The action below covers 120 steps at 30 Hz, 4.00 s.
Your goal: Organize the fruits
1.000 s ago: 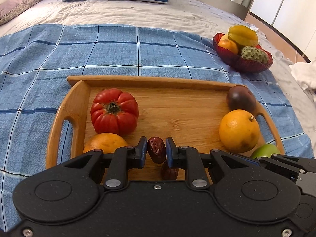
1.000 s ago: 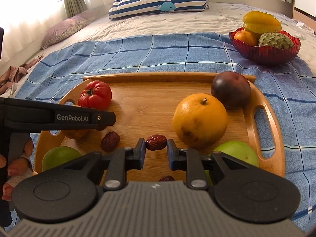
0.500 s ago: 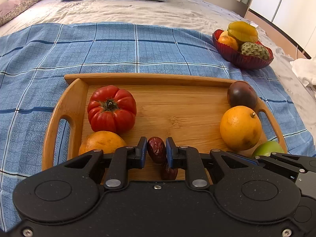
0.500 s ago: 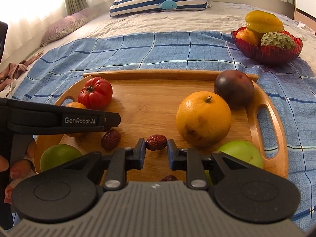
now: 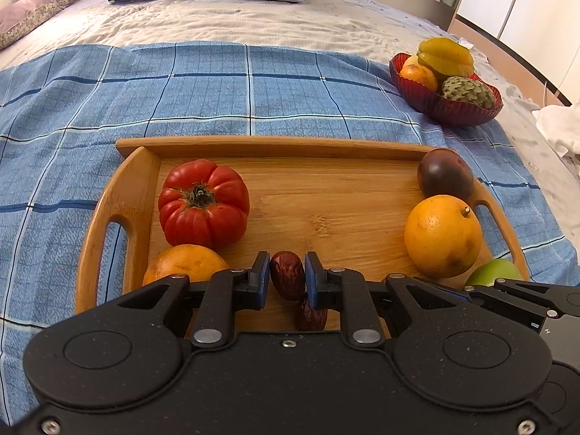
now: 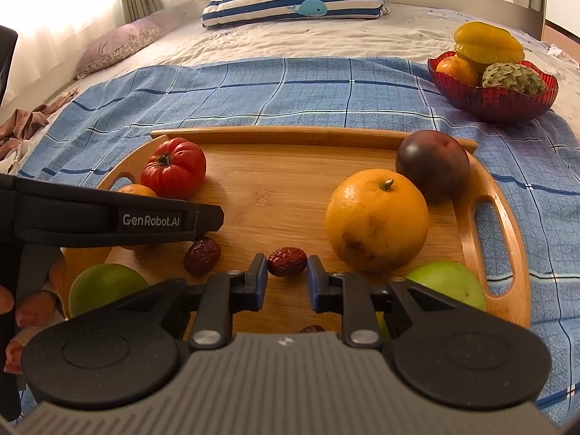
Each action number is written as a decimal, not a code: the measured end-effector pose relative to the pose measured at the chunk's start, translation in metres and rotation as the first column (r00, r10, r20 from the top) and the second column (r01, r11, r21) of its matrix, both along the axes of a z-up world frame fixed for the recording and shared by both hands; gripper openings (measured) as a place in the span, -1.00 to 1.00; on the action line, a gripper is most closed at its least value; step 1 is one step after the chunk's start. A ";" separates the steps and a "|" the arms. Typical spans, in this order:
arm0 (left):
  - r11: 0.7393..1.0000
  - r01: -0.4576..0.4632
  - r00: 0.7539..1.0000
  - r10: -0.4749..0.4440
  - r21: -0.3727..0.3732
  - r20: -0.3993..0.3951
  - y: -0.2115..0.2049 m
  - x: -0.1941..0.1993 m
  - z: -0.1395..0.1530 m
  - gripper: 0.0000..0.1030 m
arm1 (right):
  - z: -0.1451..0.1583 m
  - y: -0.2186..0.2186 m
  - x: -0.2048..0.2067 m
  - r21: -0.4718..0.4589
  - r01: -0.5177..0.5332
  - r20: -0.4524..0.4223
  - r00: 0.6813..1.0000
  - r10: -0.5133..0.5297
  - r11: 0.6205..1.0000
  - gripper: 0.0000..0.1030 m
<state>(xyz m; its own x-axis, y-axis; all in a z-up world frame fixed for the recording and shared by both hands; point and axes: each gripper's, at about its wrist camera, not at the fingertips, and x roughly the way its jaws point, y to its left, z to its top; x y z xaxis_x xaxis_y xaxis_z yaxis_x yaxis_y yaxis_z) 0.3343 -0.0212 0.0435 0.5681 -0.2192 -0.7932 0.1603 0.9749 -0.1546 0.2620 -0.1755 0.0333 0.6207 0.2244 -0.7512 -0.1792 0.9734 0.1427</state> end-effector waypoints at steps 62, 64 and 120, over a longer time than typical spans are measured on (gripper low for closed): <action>0.999 0.008 0.998 -0.010 0.031 0.056 0.000 -0.011 0.018 -0.23 | 0.013 0.003 -0.008 -0.018 -0.024 0.033 0.999 0.024 1.000 0.05; 0.999 0.011 0.998 -0.013 0.031 0.062 0.000 -0.014 0.020 -0.18 | 0.014 0.003 -0.010 -0.023 -0.027 0.041 0.999 0.028 0.999 0.11; 0.995 -0.068 0.949 0.044 0.068 0.313 0.027 -0.157 0.054 0.79 | 0.046 -0.033 -0.115 -0.013 0.093 0.347 0.934 -0.082 0.996 0.79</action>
